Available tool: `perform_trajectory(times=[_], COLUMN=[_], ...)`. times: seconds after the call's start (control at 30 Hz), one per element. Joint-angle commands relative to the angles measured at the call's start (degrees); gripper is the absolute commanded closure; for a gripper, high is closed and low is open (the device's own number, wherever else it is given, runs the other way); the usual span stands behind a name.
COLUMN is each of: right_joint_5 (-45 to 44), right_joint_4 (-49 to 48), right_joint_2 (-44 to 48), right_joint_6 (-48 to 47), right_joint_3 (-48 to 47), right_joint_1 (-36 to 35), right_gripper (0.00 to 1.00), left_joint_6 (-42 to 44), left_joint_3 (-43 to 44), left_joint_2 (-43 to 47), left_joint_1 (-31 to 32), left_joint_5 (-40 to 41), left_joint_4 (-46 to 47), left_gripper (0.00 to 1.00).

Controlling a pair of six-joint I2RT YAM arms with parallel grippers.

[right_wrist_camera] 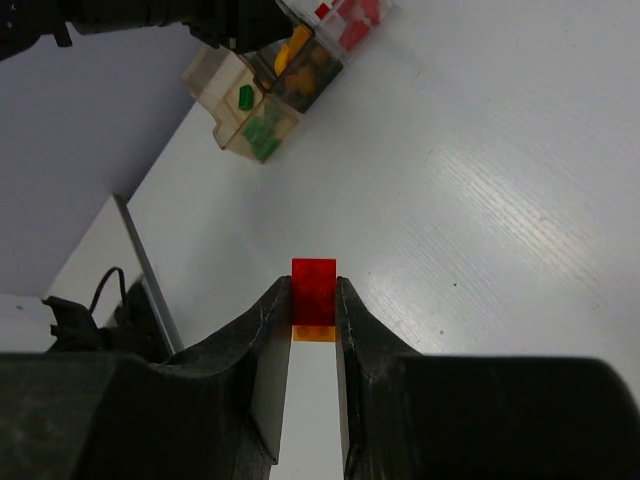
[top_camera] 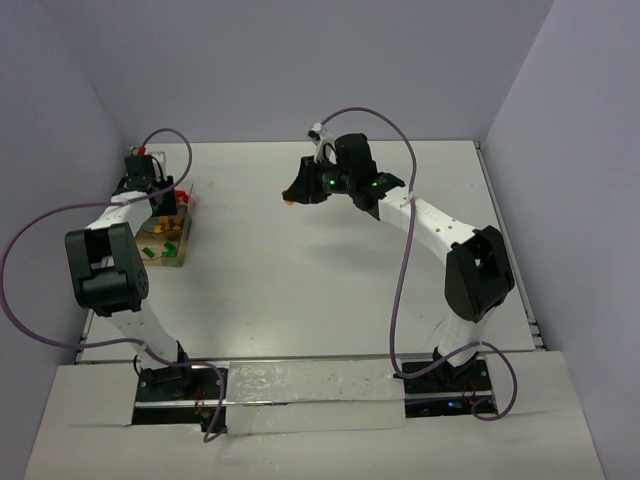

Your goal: Sort the legos into containers by color

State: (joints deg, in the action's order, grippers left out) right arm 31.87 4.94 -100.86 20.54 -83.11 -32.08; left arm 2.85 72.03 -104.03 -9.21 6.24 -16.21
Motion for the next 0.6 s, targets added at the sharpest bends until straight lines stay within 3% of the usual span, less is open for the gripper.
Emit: perform_trajectory(times=[0.0,0.2,0.33,0.4,0.57], right_joint_5=[-4.1,-11.8,-9.7,-8.2,-8.7], right_joint_4=[-3.9,0.1,-1.2,-1.9,-0.4], right_joint_2=[1.9,0.9,0.4,0.3,0.4], right_joint_6=[10.5,24.9,32.3,35.3,38.5], right_joint_3=[-0.5,-2.5,-1.7,-1.2,-1.0], right_joint_1=[0.3,0.5,1.0,1.0,1.0], right_gripper=[1.0,1.0,1.0,1.0,1.0], left_joint_6=[0.6,-3.0,-12.3,-21.3,-25.8], left_joint_3=[2.2,-6.4,-6.4,-7.9,-9.7], left_joint_2=[6.6,24.0,25.5,24.8,25.5], left_joint_1=[-0.6,2.1,8.0,11.5,19.1], left_joint_5=[-5.5,-31.7,-41.4,-48.6,-47.3], left_joint_4=[-0.2,8.7,8.1,10.7,11.9], left_gripper=[0.43,0.43,0.43,0.46,0.46])
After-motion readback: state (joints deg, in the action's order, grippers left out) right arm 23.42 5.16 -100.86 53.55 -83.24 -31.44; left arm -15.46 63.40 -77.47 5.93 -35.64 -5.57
